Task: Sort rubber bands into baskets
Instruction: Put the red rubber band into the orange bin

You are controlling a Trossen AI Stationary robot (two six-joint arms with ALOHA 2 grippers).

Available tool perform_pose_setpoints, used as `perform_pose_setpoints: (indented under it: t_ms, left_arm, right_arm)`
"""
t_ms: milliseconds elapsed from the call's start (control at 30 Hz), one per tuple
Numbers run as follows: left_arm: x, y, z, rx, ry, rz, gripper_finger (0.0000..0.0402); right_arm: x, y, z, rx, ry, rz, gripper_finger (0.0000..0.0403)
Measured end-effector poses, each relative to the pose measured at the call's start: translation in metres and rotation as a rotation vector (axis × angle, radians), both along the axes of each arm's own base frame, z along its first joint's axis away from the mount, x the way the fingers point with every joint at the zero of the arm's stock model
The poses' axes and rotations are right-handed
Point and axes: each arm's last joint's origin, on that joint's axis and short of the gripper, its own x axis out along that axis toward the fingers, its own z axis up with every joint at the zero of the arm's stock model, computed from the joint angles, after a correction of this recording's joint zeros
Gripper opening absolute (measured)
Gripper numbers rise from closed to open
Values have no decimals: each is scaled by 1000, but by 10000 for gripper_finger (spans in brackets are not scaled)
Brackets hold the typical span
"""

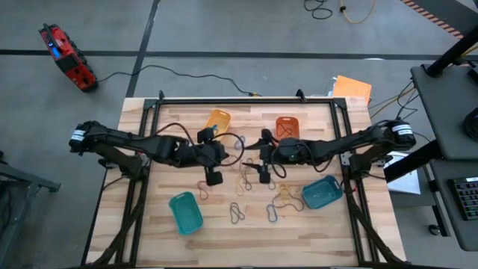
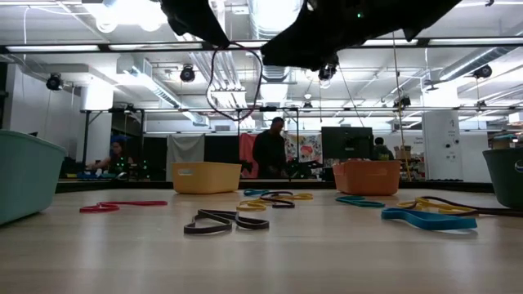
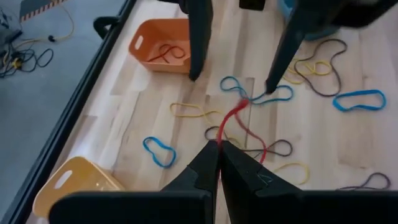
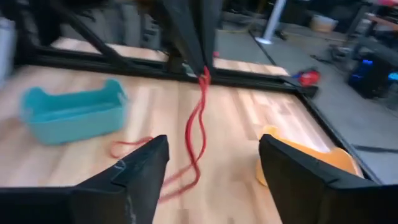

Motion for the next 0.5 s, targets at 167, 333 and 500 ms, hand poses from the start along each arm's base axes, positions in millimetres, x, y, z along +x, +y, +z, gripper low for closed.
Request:
perform_pose_setpoints:
  t_ms: [167,333,500]
  left_arm:
    - [3,3,2,1,-30,6,0]
    - [5,4,3,24,-40,-11,0]
    - [5,5,3,26,-36,-12,0]
  right_arm:
    - [8,-2,-2,-7,20,-17,272]
    - [22,-2,-4,-30,43,-11,259]
    - [33,-4,-5,-37,103,-17,186]
